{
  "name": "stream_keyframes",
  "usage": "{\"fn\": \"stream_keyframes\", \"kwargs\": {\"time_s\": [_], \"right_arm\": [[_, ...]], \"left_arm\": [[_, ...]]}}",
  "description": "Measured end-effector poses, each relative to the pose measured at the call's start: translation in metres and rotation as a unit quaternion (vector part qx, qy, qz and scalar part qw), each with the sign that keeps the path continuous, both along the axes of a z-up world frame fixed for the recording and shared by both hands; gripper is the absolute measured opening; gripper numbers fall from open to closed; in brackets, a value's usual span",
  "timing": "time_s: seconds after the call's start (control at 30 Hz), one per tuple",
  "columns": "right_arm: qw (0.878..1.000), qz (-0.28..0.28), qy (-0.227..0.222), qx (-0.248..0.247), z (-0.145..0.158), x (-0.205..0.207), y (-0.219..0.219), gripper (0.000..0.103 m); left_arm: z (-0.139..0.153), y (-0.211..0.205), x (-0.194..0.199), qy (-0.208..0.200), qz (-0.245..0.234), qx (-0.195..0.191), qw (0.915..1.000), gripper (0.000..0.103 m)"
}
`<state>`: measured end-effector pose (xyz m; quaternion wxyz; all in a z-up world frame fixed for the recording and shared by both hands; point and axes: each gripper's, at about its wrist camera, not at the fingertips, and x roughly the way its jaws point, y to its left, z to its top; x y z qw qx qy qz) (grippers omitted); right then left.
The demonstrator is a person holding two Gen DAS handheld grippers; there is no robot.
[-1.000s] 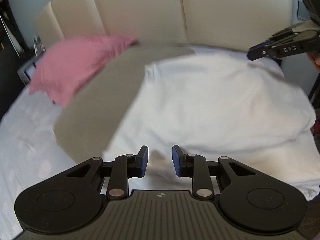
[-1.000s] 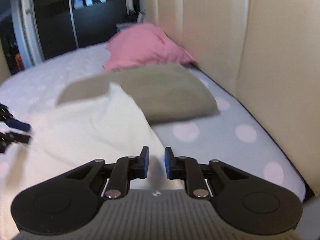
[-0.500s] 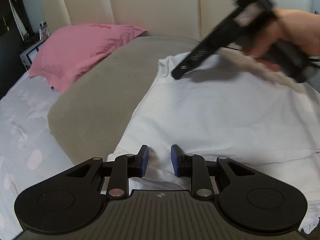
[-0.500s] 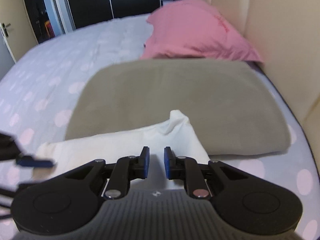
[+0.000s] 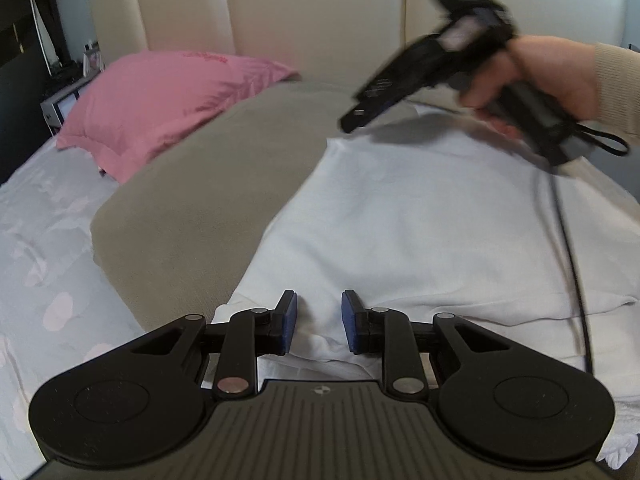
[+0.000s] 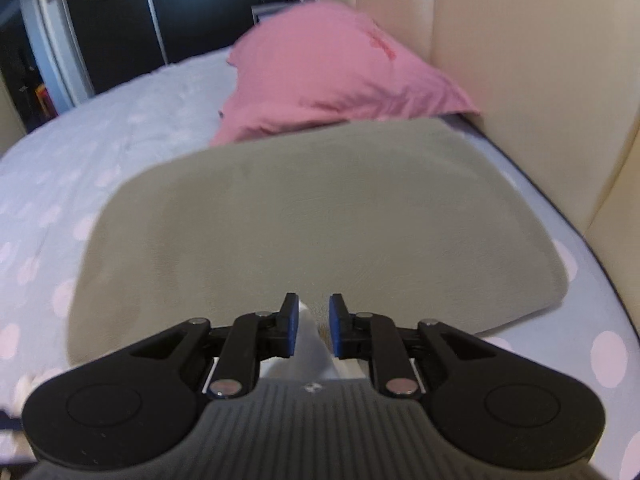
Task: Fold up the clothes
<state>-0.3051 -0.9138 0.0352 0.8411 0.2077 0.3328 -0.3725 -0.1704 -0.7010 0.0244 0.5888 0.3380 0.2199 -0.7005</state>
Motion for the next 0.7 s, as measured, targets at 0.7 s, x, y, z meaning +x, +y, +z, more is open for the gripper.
{"fn": "stream_keyframes", "kwargs": {"time_s": [0.7], "right_arm": [[0.999,0.015,-0.041,-0.028,-0.028,-0.155,0.249,0.017]], "left_arm": [[-0.008,0.046,-0.122,-0.021,-0.103,-0.033,0.9939,0.022]]}}
